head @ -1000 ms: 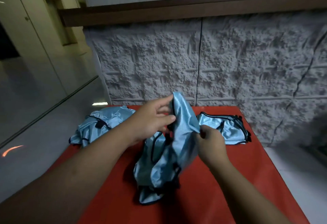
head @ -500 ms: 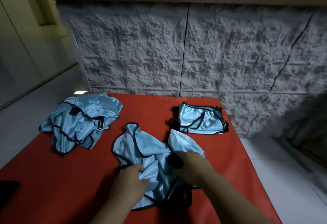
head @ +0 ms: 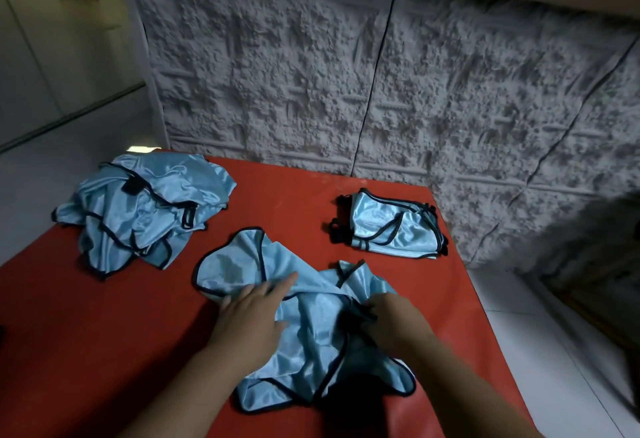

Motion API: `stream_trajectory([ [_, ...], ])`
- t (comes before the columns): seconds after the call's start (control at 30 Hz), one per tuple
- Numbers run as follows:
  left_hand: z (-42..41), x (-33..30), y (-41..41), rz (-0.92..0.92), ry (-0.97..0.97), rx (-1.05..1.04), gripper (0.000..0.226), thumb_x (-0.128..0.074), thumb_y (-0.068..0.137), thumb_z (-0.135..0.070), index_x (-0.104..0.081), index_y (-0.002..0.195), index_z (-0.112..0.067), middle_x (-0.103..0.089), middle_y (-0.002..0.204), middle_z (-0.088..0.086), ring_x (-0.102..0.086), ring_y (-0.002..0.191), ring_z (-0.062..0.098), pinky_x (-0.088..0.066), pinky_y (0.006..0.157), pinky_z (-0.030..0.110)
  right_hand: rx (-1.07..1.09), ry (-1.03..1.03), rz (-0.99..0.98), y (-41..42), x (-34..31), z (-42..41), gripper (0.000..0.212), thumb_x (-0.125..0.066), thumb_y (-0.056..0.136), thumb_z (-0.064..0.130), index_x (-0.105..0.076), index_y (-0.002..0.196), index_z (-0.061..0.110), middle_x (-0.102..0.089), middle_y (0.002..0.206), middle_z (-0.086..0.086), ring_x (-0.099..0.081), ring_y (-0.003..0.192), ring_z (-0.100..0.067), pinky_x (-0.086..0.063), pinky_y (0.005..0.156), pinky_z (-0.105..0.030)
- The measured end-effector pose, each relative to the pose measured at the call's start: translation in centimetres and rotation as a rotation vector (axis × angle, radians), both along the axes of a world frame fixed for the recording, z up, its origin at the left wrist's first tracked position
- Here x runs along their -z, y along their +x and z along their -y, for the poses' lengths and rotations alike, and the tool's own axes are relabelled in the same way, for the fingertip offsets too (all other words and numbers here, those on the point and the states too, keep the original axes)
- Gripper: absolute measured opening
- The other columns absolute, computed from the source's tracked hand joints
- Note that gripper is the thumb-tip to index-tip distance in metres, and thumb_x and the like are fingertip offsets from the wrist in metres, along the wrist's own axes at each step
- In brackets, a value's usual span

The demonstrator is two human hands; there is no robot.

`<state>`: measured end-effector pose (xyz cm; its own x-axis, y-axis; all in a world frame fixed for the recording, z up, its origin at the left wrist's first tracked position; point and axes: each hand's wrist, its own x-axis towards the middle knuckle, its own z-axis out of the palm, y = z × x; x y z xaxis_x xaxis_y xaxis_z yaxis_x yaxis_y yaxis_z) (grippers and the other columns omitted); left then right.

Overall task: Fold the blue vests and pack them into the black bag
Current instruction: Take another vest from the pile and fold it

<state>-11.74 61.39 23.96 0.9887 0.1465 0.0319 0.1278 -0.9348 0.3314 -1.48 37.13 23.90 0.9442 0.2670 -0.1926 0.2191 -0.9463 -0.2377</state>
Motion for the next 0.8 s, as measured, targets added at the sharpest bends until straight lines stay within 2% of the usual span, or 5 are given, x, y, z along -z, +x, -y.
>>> stream_trajectory([
  [0.17,-1.8,0.5,1.1,0.086,-0.087,-0.135,0.021,-0.072,0.090,-0.038,-0.068,0.106,-0.026,-0.063,0.092,-0.005,-0.062,0.091,0.017,-0.049,0.075,0.032,0.474,0.243,0.174,1.9,-2.4,5.2,0.017,-0.063,0.088,0.021,-0.071,0.076,0.010,-0.072,0.080,-0.014,-0.068,0.083,-0.037,-0.047,0.065,-0.032],
  [0.33,-3.2,-0.3,1.7,0.378,-0.306,-0.359,0.019,-0.073,0.090,-0.026,-0.061,0.078,-0.018,-0.058,0.074,-0.002,-0.056,0.070,0.021,-0.039,0.062,0.032,0.681,0.335,0.268,1.8,-3.4,7.4,0.020,-0.054,0.093,0.008,-0.071,0.095,-0.004,-0.069,0.095,-0.029,-0.065,0.091,-0.045,-0.042,0.070,-0.036],
  [0.53,-2.7,-0.1,1.7,0.314,-0.422,-0.309,0.012,-0.073,0.090,-0.030,-0.065,0.084,-0.023,-0.064,0.084,-0.001,-0.063,0.080,0.019,-0.046,0.067,0.031,0.258,0.352,0.382,0.5,-4.3,3.1,0.030,-0.077,0.084,0.026,-0.071,0.112,0.018,-0.067,0.110,-0.007,-0.064,0.101,-0.027,-0.049,0.086,-0.033],
  [0.7,1.0,-1.9,-0.6,0.453,-0.157,-0.154,0.034,-0.085,0.073,-0.041,-0.055,0.076,-0.025,-0.053,0.084,-0.006,-0.050,0.090,0.020,-0.049,0.079,0.039,-0.210,0.062,-0.174,-1.3,-3.9,0.0,0.020,-0.085,0.066,0.046,-0.070,0.076,0.037,-0.066,0.071,0.010,-0.064,0.071,-0.008,-0.043,0.060,-0.020],
  [0.8,3.3,-2.6,-2.1,0.213,-0.199,-0.035,0.052,-0.076,0.068,-0.070,-0.052,0.071,-0.024,-0.052,0.075,-0.014,-0.051,0.077,0.007,-0.048,0.072,0.030,-0.197,0.051,-0.097,-1.6,-2.5,-0.1,0.041,-0.082,0.069,0.041,-0.068,0.107,0.038,-0.072,0.097,0.006,-0.069,0.094,-0.017,-0.051,0.075,-0.026],
])
